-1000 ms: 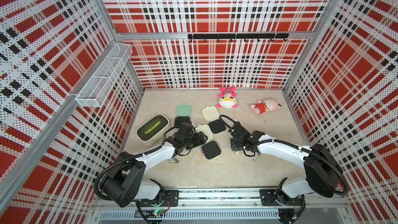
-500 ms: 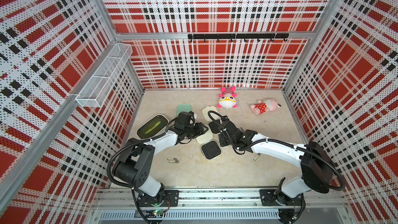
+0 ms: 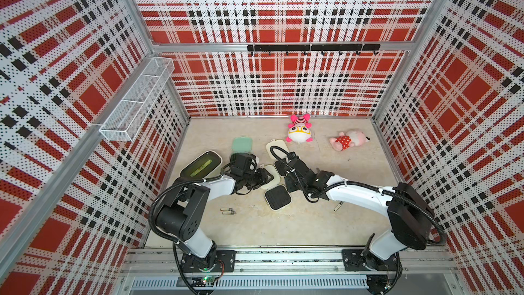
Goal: Organize nail clipper sets
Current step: Place the nail clipper in the storage box.
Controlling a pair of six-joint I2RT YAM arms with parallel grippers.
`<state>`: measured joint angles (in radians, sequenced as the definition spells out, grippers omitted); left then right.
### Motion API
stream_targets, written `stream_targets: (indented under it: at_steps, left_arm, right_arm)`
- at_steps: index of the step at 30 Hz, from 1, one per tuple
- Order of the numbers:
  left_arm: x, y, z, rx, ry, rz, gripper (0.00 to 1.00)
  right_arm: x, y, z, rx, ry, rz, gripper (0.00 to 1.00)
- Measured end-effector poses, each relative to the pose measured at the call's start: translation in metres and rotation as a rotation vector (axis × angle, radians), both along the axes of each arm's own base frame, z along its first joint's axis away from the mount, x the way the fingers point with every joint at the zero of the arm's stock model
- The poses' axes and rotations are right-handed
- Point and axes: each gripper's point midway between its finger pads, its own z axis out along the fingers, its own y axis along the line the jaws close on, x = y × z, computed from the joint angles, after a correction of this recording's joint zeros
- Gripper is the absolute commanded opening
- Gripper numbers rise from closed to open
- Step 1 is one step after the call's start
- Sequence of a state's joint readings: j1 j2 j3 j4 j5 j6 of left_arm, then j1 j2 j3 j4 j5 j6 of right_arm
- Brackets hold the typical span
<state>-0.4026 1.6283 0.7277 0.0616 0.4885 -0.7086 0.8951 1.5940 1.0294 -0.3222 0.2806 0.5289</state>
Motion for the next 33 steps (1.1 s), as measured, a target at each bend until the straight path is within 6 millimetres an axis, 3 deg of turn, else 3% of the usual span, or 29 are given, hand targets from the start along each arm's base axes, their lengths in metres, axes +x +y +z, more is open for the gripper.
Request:
stream_targets:
  at_steps: [17, 33]
  left_arm:
    - [0.006, 0.007, -0.005, 0.000, 0.001, 0.021, 0.54]
    - [0.006, 0.016, -0.011, 0.002, 0.008, 0.042, 0.54]
  right_arm:
    - [-0.013, 0.048, -0.010, 0.029, 0.006, 0.138, 0.07]
    - [-0.027, 0.069, -0.020, 0.053, 0.022, 0.191, 0.06]
